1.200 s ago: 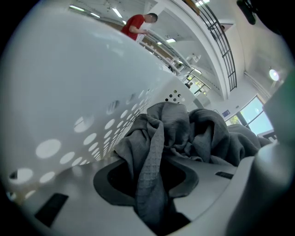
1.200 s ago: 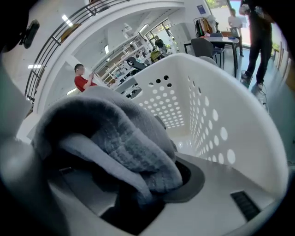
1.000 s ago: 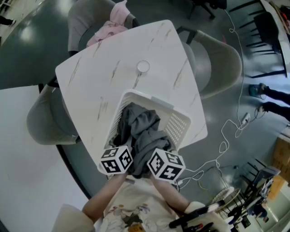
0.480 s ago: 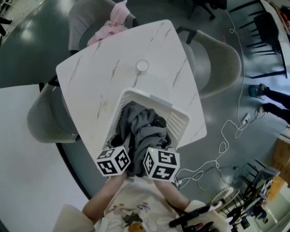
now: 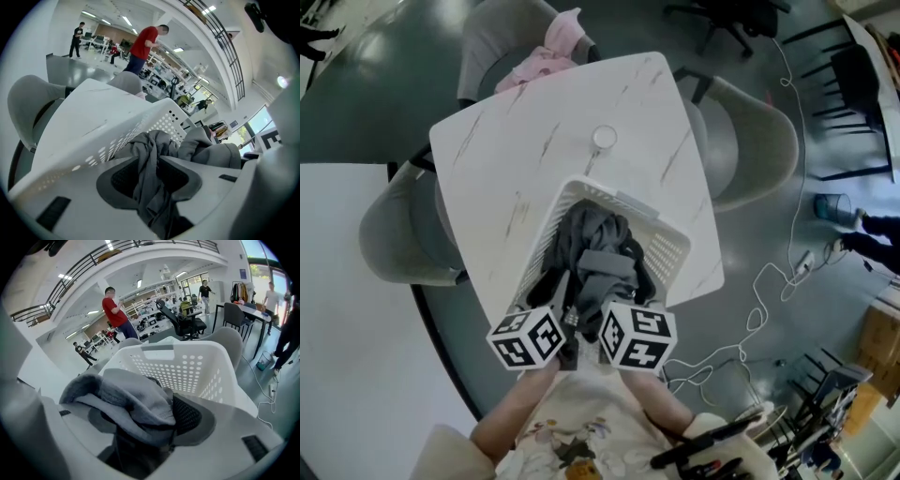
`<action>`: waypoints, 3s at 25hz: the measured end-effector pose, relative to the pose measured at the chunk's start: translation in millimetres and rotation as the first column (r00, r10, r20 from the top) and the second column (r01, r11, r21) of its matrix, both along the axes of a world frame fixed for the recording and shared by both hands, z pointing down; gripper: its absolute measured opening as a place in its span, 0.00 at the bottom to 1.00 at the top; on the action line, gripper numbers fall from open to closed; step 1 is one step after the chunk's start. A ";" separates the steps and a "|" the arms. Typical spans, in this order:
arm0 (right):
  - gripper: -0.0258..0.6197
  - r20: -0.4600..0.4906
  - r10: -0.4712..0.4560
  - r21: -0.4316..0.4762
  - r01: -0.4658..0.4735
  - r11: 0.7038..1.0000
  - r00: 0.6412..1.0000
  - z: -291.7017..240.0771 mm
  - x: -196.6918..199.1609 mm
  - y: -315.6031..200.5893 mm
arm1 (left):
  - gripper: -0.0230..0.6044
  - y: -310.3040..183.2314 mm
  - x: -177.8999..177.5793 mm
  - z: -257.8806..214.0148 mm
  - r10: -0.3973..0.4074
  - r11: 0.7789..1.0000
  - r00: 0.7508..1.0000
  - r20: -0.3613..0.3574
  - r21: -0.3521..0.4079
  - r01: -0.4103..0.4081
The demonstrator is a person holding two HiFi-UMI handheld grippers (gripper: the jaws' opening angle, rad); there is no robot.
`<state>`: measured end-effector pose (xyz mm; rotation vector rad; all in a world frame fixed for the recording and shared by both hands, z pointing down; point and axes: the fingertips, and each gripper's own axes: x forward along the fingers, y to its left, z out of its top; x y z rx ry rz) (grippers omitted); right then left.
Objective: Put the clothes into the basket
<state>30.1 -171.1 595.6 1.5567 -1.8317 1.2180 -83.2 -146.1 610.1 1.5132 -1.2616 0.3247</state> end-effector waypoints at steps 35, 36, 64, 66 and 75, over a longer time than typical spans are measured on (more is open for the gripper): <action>0.47 0.298 0.002 -0.141 0.042 0.989 0.954 20.6 -36.8 4.1 | 0.24 31.3 39.5 -17.7 0.182 0.983 0.979 -0.095 0.041 -0.179; 0.47 0.308 0.011 -0.150 0.037 0.988 0.951 18.3 -36.8 6.0 | 0.24 29.4 39.9 -15.2 0.186 0.982 0.978 -0.095 0.039 -0.183; 0.30 0.302 0.032 -0.095 -0.004 0.995 0.953 -4.9 -29.5 16.8 | 0.25 9.9 21.5 -11.0 0.139 0.989 0.985 -0.103 0.061 -0.134; 0.17 0.283 0.047 -0.100 -0.019 0.995 0.958 6.3 -27.8 11.6 | 0.25 11.2 20.0 -11.8 0.137 0.989 0.985 -0.100 0.063 -0.132; 0.15 0.248 0.080 -0.161 -0.041 0.986 0.965 43.8 -33.4 -1.6 | 0.24 8.0 16.7 2.5 0.118 0.993 0.989 -0.089 0.041 -0.115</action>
